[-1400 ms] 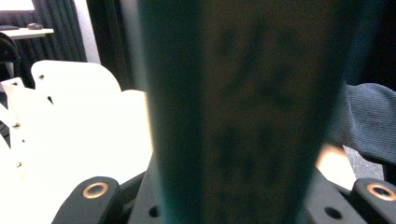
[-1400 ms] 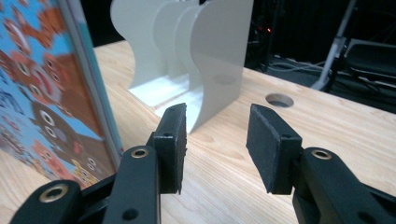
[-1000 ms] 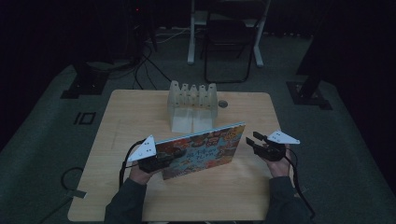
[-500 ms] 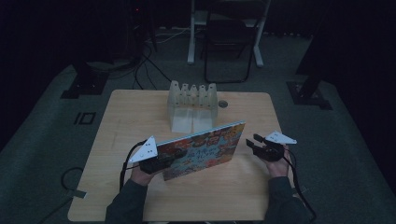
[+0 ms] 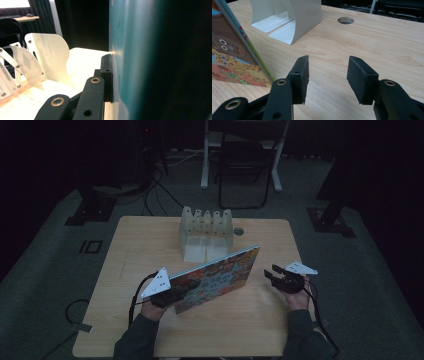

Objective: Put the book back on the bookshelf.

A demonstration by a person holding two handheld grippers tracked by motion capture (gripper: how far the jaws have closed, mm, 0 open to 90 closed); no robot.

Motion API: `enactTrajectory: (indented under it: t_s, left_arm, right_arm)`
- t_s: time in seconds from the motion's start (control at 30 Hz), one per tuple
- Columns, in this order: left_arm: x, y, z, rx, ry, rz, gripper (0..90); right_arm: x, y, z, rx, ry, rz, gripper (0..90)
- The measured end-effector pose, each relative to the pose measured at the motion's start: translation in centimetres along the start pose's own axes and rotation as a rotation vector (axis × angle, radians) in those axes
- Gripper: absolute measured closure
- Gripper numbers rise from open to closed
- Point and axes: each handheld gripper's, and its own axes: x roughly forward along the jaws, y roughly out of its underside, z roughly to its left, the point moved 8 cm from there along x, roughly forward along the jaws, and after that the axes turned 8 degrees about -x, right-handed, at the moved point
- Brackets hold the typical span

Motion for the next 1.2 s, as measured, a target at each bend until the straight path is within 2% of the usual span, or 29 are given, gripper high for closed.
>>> enactTrajectory:
  t_s: [0.5,1.2]
  left_arm:
    - [-0.18,0.03,0.06,-0.004,-0.067,-0.003,81.1]
    - [-0.81,0.11,0.44,-0.024,-0.137,-0.013,81.2]
  right_arm:
    - [0.23,0.36,-0.07,0.006,0.005,0.012,51.8]
    - [0.64,0.95,-0.19,0.001,0.027,0.046,51.8]
